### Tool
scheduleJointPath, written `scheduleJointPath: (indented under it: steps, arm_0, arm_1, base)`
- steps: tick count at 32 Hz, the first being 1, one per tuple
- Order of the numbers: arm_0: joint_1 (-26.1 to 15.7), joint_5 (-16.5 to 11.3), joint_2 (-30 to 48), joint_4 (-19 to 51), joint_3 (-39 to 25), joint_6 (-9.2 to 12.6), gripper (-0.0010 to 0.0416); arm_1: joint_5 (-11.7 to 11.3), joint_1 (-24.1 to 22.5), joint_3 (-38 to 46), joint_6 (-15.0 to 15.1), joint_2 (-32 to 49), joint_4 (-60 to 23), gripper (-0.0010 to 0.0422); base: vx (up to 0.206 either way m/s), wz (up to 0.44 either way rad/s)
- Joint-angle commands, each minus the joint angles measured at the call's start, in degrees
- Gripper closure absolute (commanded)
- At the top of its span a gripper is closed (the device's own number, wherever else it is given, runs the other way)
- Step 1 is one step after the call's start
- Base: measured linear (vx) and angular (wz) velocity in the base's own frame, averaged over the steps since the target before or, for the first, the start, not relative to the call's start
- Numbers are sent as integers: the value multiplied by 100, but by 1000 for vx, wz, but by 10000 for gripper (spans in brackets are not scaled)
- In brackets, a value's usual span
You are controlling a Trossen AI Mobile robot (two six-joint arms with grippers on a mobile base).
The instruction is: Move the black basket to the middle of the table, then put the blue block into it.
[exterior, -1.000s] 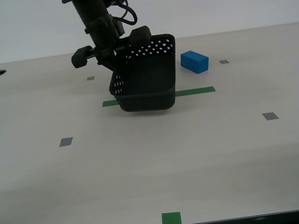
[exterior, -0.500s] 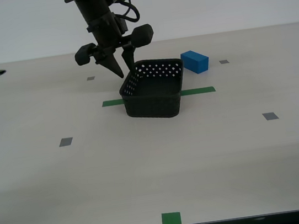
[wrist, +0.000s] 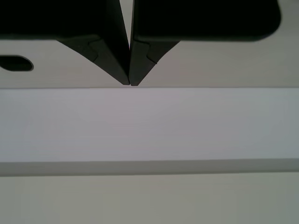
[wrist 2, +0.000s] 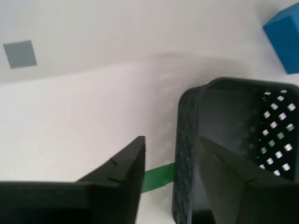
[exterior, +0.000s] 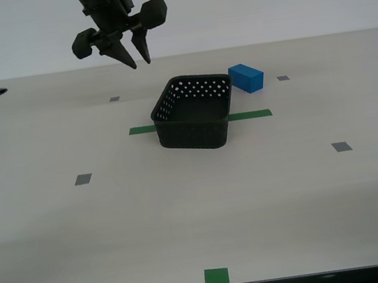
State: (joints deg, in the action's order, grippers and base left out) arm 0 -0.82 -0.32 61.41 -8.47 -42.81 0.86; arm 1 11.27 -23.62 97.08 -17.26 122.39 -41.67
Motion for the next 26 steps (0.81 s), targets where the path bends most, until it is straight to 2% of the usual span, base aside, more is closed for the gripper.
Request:
scheduleJointPath:
  steps: [1, 2, 3, 5, 6, 8, 11, 16, 21, 22, 26]
  arm_0:
    - [-2, -7, 98, 658, -396, -9, 406]
    - [-9, -22, 146, 885, -538, -11, 405]
    - [-11, -168, 227, 1224, -739, -61, 405]
    - [-13, -382, 350, 1467, -918, -127, 405]
    - [-46, -772, 603, 1954, -1252, -138, 404]
    - [-125, -1021, 977, 2500, -1628, -177, 404]
    - [-251, -1029, 1423, 2914, -1926, -330, 404]
    - [-404, -1029, 2175, 2994, -2205, -369, 387]
    - [-494, -1027, 2824, 2970, -2476, -387, 323]
    - [-557, -1029, 3110, 2968, -2623, -389, 283]
    - [-684, -1029, 3639, 2973, -2944, -396, 213]
  arm_1:
    - [7, 109, 0, 129, -94, -4, 323]
    - [7, 153, 0, 184, -114, -2, 339]
    - [2, 205, 0, 299, -136, 0, 359]
    - [2, 249, 0, 328, -153, -7, 374]
    - [0, 334, 0, 402, -166, -26, 392]
    - [-4, 417, 0, 511, -179, -42, 399]
    - [-15, 531, 0, 636, -192, -90, 399]
    - [-31, 811, 0, 767, -199, -181, 399]
    - [-33, 1067, 0, 881, -199, -273, 399]
    - [-35, 1182, 0, 911, -199, -271, 399]
    - [-35, 1344, 0, 970, -199, -258, 399]
  base:
    - [0, 0]
    - [0, 0]
    - [0, 0]
    - [0, 0]
    - [0, 0]
    - [0, 0]
    - [0, 0]
    - [0, 0]
    - [0, 0]
    - [0, 0]
    - [0, 0]
